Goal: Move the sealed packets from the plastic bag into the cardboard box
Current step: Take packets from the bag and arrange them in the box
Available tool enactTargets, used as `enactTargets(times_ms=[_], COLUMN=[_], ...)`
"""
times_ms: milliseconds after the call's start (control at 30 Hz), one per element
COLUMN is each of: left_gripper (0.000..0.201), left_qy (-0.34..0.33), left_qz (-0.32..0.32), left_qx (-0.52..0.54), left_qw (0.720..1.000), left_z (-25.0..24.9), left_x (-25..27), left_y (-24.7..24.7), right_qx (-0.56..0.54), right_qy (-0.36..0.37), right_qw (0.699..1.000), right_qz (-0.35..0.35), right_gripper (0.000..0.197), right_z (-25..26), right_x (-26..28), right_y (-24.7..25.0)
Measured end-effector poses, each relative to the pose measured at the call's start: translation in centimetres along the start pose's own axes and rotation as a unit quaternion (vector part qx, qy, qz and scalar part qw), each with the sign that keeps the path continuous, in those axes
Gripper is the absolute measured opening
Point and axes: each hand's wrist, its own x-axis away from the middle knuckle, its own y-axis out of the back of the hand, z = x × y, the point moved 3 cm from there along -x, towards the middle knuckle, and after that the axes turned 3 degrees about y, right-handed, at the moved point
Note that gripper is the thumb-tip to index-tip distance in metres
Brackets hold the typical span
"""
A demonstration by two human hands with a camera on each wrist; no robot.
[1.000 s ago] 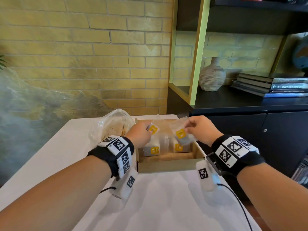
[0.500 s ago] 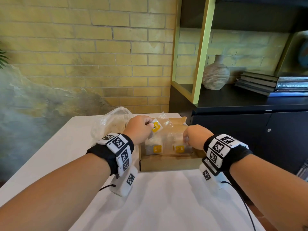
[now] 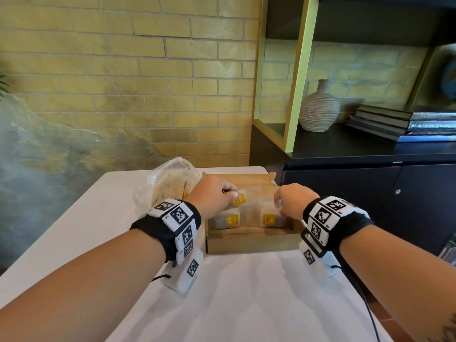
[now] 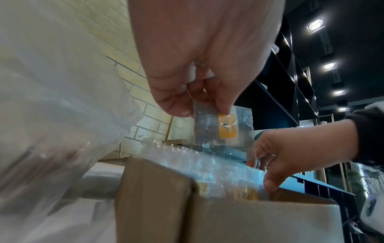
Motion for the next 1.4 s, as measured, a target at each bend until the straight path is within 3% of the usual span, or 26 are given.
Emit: enactTargets(times_ms=[200, 333, 500, 567, 767, 900, 967, 1067, 1167, 1267, 1400], left_gripper=[0.02, 0.022, 0.034, 0.033, 0.027, 0.035, 0.037, 0.018, 0.013, 0.025, 0.03], left_qy=[0.017, 0.023, 0.024, 0.023, 0.006, 0.027, -0.002, -0.067, -0.105, -0.042, 0.01], left_qz=[0.065, 0.073, 0.095, 0.099, 0.092, 0.126, 0.088, 0.021, 0.106, 0.208, 0.227], left_qx=[-0.087, -0.163, -0.241, -0.256, -0.285, -0.309, -0.3, -0.268, -0.261, -0.296, -0.316], left_qw=[0.994, 0.984, 0.966, 0.961, 0.954, 0.942, 0.95, 0.961, 0.954, 0.931, 0.921], left_z=[0.4, 0.8, 1.7, 1.8, 1.4, 1.2, 1.2, 0.4, -0.5, 0.3, 0.9], left_x=[0.2, 0.0, -0.1, -0.4, -0.7, -0.8, -0.6, 0.3, 0.9, 1.1, 0.9], left_y=[-1.1, -1.3, -1.8, -1.8, -1.6, -1.7, -1.8, -2.1, -3.6, -5.0, -4.9], right_qx=[0.019, 0.003, -0.077, -0.094, -0.077, -0.077, -0.081, -0.09, -0.081, -0.059, -0.036], right_qy=[-0.003, 0.003, 0.026, 0.038, 0.072, 0.062, 0.062, 0.062, 0.056, 0.05, 0.045], right_qw=[1.0, 1.0, 0.988, 0.984, 0.994, 0.994, 0.993, 0.992, 0.992, 0.993, 0.993], right_qz=[-0.011, -0.002, -0.131, -0.146, -0.002, 0.045, 0.055, 0.059, 0.08, 0.093, 0.099], right_gripper=[0.027, 0.034, 0.027, 0.02, 0.023, 0.025, 0.026, 0.027, 0.029, 0.031, 0.032], right_z=[-0.1, -0.4, -0.6, -0.4, 1.2, 1.5, 1.6, 1.7, 1.8, 1.7, 1.6], right_x=[-0.2, 0.0, 0.5, 0.9, 1.9, 1.9, 1.9, 2.0, 2.1, 2.1, 2.0], right_y=[0.0, -0.2, 0.0, 0.0, -1.3, -2.0, -2.3, -2.4, -2.5, -2.7, -2.8])
